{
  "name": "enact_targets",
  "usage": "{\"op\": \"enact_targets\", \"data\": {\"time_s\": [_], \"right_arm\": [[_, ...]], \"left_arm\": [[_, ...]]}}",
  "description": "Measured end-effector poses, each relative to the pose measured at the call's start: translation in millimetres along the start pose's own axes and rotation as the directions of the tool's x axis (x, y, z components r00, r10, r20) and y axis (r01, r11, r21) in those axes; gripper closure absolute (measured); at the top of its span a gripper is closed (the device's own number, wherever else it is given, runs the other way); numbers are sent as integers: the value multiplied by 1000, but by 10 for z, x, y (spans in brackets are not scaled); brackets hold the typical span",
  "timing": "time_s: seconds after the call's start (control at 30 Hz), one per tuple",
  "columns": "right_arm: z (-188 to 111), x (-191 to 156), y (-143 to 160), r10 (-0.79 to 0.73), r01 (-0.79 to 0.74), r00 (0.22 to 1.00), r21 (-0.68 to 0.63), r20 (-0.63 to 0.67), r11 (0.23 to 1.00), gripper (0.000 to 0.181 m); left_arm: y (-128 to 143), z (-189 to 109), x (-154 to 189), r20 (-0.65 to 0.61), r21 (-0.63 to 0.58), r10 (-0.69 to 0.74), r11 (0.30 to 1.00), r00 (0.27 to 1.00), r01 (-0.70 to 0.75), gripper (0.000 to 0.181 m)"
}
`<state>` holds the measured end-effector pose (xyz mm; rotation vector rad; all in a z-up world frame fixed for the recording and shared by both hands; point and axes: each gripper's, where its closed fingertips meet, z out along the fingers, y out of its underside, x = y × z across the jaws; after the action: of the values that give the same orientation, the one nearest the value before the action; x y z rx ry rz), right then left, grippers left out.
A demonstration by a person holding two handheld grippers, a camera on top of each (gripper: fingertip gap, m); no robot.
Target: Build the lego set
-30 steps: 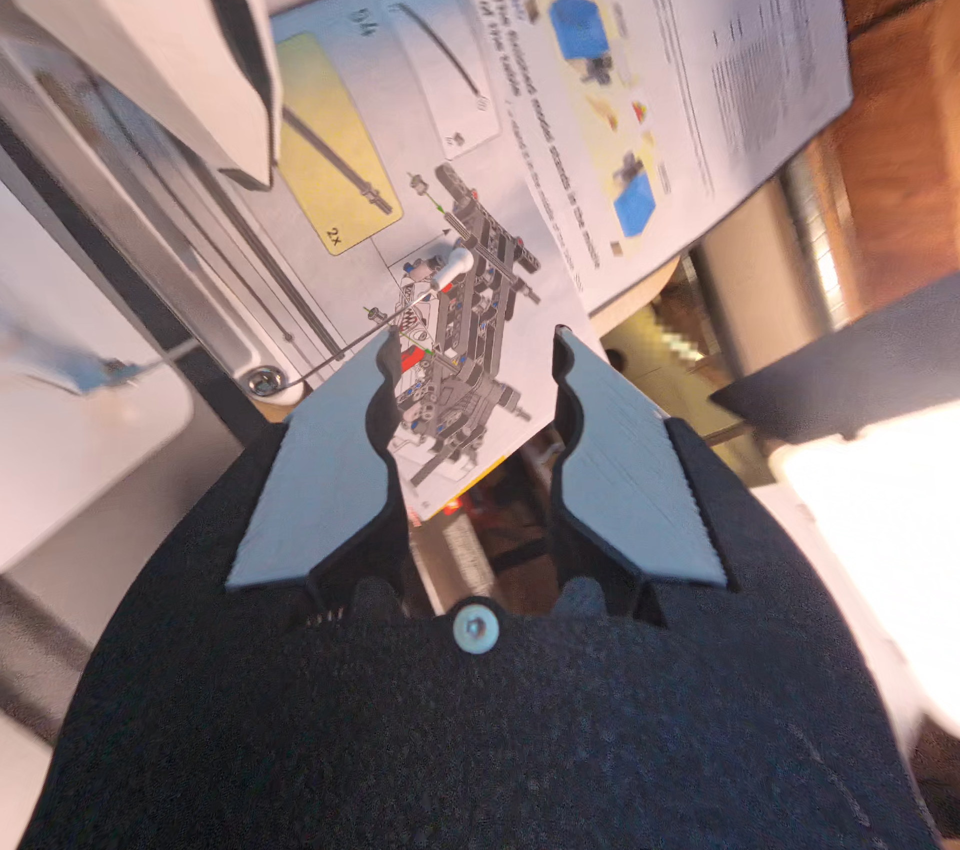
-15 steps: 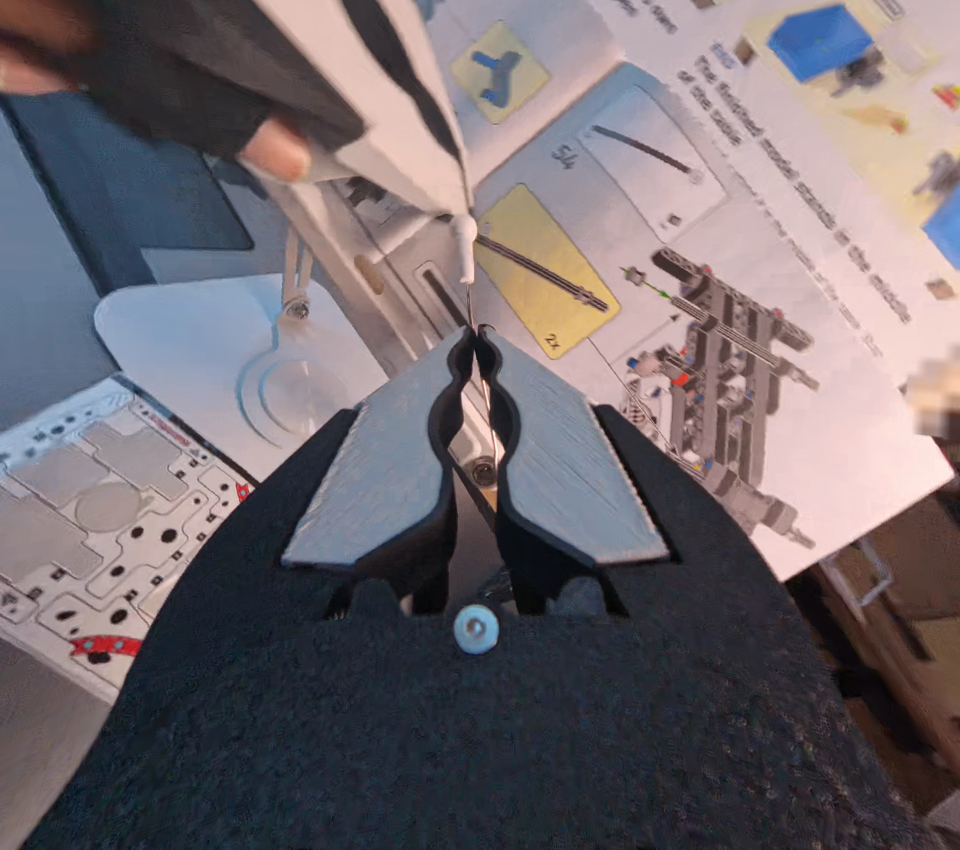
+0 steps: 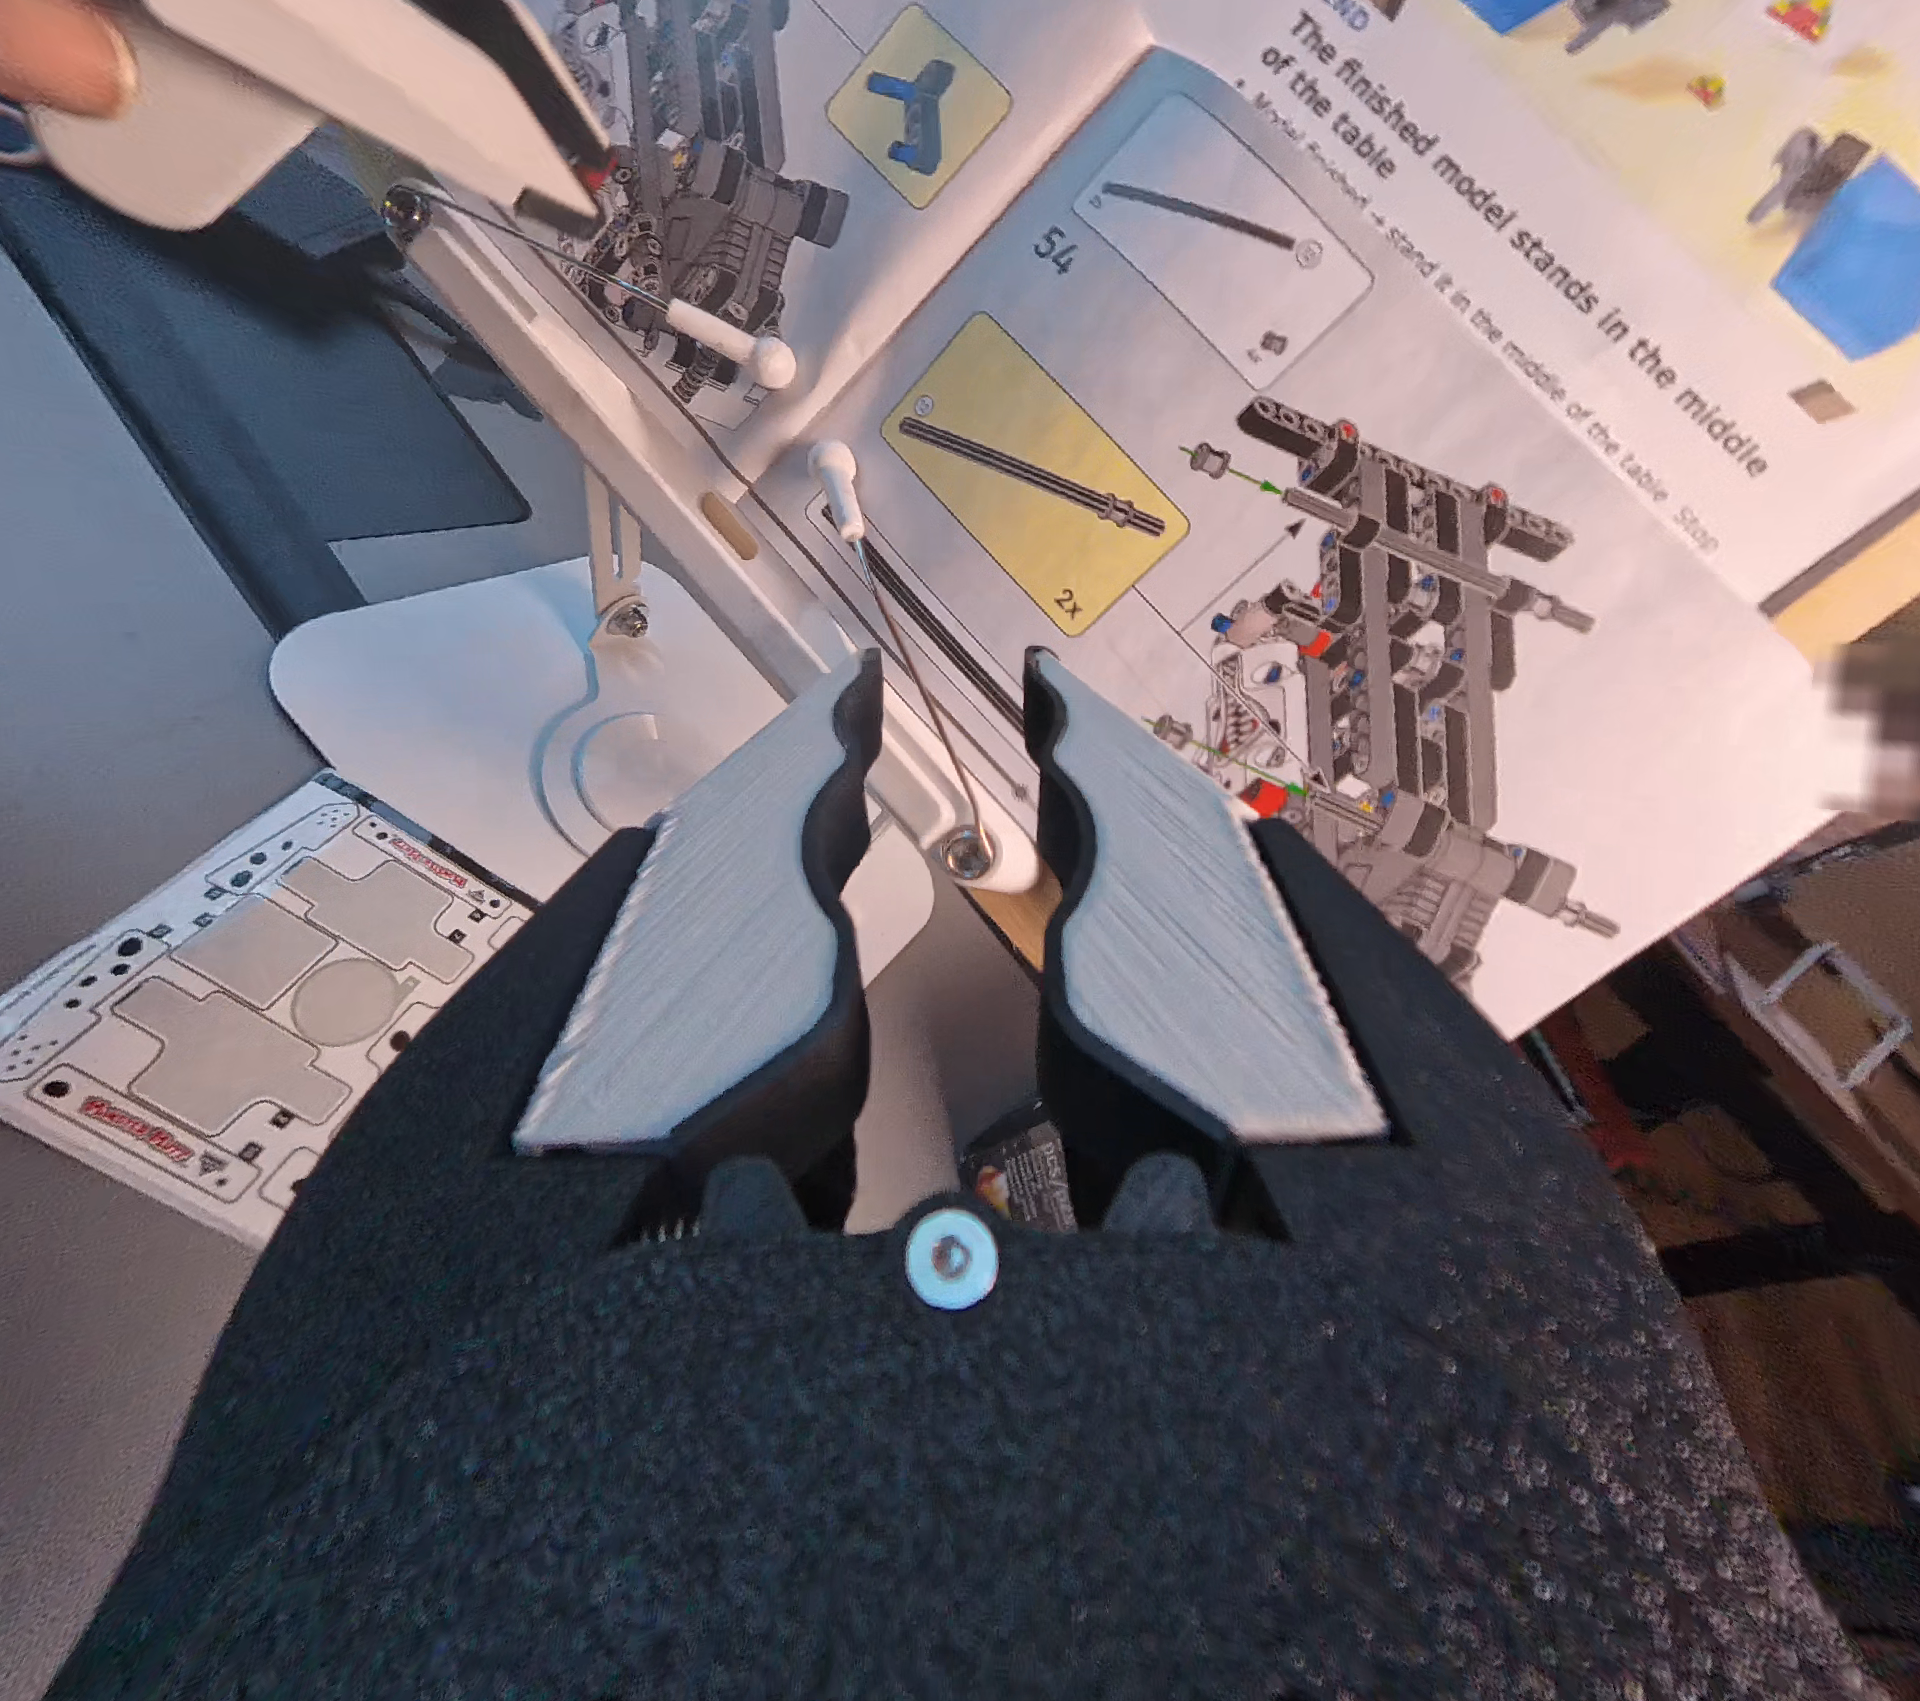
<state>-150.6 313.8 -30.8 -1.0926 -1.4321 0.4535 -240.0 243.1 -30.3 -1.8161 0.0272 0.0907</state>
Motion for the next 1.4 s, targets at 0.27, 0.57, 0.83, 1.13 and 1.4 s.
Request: {"op": "enact_targets", "data": {"time_s": [0.27, 0.57, 0.83, 1.13, 1.4], "right_arm": [[-380, -58, 87, 191, -192, 981, 27, 34, 981, 150], [-1846, -334, 283, 426, -426, 904, 115, 18, 898, 148], [-2770, -861, 838, 620, -605, 778, 145, -101, 783, 151], [-2822, -1017, 687, 723, -698, 688, 219, -57, 682, 153], [-2686, -1191, 891, 631, -616, 767, 144, -114, 774, 153]], "left_arm": [[90, -50, -13, -84, 15, -68, 998, 994, 69, 168], [-289, -623, -834, 174, 291, -131, 954, 976, 76, 167], [-288, -455, -1249, 284, 199, -94, 979, 954, 37, 175], [-396, -521, -1307, 336, 210, -67, 978, 939, -5, 176], [-462, -563, -1295, 321, 216, -88, 976, 943, 17, 177]]}}
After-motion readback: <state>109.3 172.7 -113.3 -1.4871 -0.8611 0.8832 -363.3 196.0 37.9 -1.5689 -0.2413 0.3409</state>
